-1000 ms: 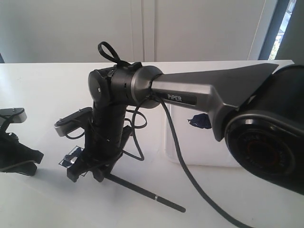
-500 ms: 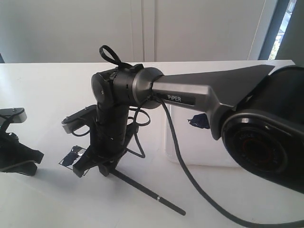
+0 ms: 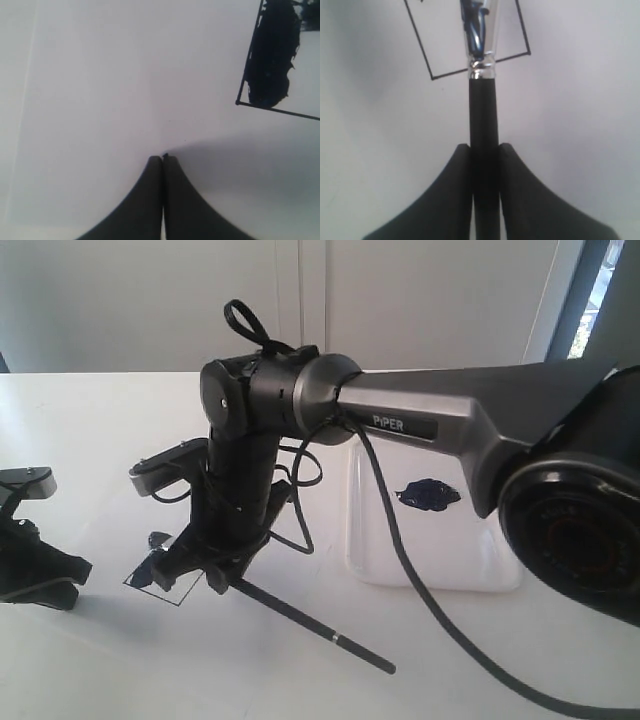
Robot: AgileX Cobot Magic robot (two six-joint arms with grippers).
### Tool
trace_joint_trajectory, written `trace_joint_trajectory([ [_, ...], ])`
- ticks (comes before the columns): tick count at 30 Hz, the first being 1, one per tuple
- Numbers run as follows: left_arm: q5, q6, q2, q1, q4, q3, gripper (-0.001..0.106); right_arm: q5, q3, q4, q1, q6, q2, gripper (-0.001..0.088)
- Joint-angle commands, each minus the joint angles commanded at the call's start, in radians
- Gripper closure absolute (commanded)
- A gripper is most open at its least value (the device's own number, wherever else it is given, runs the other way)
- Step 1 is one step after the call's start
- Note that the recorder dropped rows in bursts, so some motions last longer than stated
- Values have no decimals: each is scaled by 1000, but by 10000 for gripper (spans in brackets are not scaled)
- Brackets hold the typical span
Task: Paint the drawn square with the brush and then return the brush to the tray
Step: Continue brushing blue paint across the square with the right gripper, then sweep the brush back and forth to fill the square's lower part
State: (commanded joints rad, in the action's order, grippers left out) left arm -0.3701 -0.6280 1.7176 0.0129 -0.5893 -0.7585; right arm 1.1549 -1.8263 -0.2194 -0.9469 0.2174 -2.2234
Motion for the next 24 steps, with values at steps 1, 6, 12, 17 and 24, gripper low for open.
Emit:
trace_joint_trajectory([
  [1,0,0,0,0,0,0,1053,0,0,-11,0,0,0,868],
  [6,0,0,0,0,0,0,1053,5,0,-50,0,11,0,868],
  [12,2,0,0,0,-5,0,1053,18,0,-49,-24,18,-2,868],
  [17,0,0,0,0,-7,0,1053,-16,0,-39,-41,18,-6,868],
  [24,-4,0,0,0,-7,0,1053,-12,0,-41,-41,6,-51,868],
])
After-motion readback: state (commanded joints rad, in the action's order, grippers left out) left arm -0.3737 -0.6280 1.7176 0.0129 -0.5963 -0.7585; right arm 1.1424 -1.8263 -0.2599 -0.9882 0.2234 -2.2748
